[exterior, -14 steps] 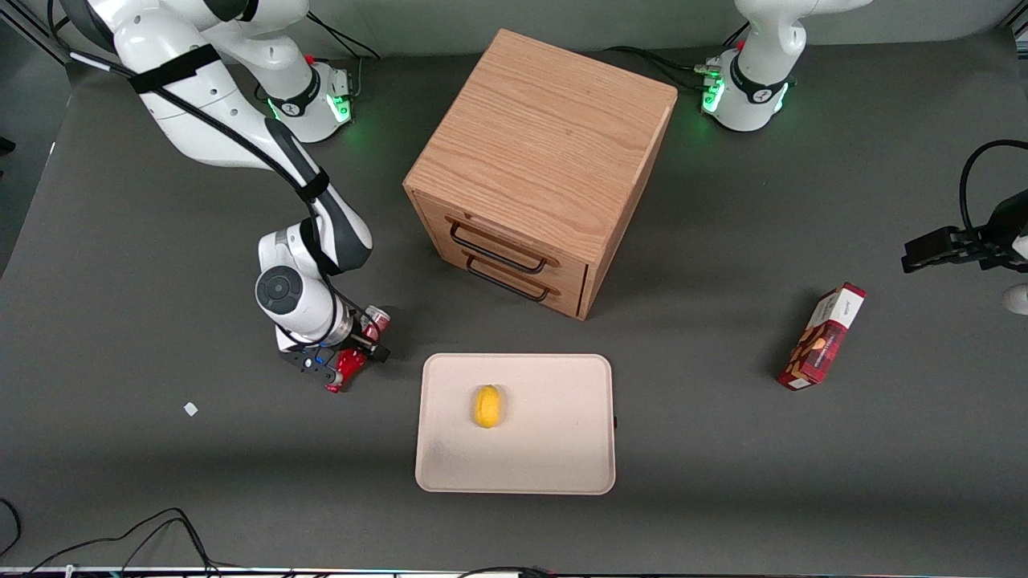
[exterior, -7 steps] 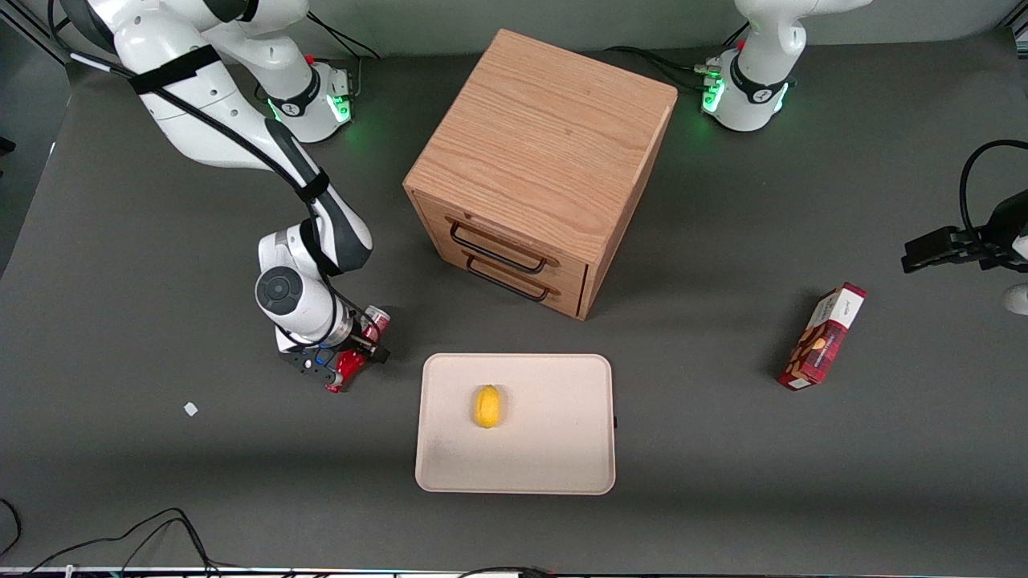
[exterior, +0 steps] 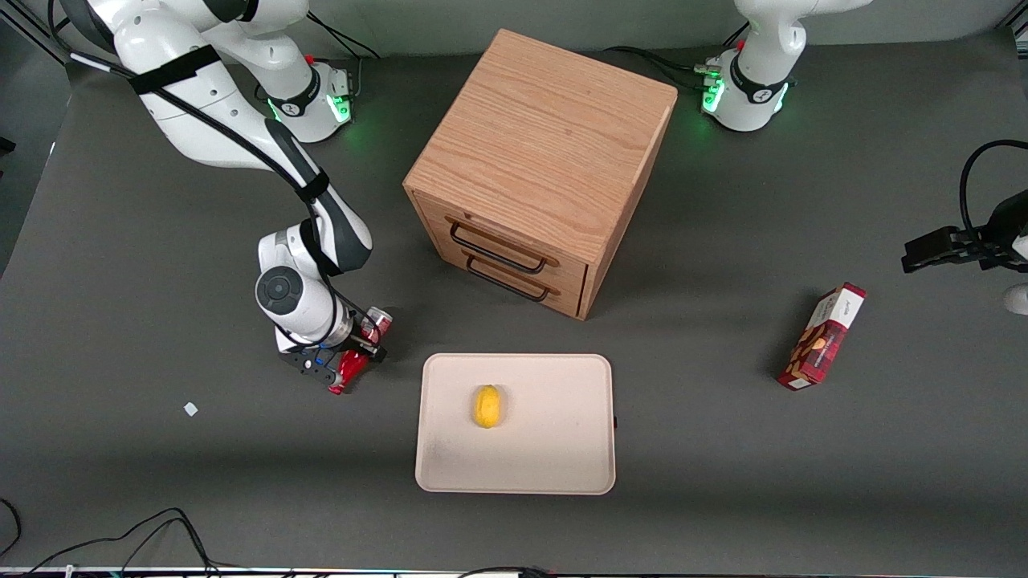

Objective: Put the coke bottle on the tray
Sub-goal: 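Close the right gripper around the bottle's body, then lift the bottle off the table with the right gripper, then carry the bottle over the white tray beside the lemon, then lower the bottle onto the tray and open the right gripper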

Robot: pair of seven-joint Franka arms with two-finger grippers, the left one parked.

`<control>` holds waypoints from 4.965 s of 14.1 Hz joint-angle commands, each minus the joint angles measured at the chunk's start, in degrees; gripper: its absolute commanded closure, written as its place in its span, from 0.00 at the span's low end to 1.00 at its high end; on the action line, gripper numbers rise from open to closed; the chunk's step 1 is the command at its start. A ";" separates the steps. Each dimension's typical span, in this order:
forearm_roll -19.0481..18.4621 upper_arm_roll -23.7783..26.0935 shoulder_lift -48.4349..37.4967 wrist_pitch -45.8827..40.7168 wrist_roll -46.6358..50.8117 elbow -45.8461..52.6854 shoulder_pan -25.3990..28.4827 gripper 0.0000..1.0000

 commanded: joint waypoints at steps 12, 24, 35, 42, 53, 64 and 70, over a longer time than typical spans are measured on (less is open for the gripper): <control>1.30 0.44 -22.21 -42.22 -1.72 14.39 -0.35 1.00; 3.60 -0.61 8.95 -54.05 -4.11 57.72 4.47 1.00; 3.51 -3.87 27.70 -30.16 -17.73 61.81 11.33 1.00; 3.51 -4.04 31.84 -23.81 -21.07 61.63 11.60 1.00; 3.42 -4.04 32.45 -22.14 -20.72 61.01 12.13 0.00; 3.42 -4.04 31.58 -22.75 -20.19 61.01 12.04 0.00; 4.13 -3.69 24.74 -28.71 -20.19 58.49 10.29 0.00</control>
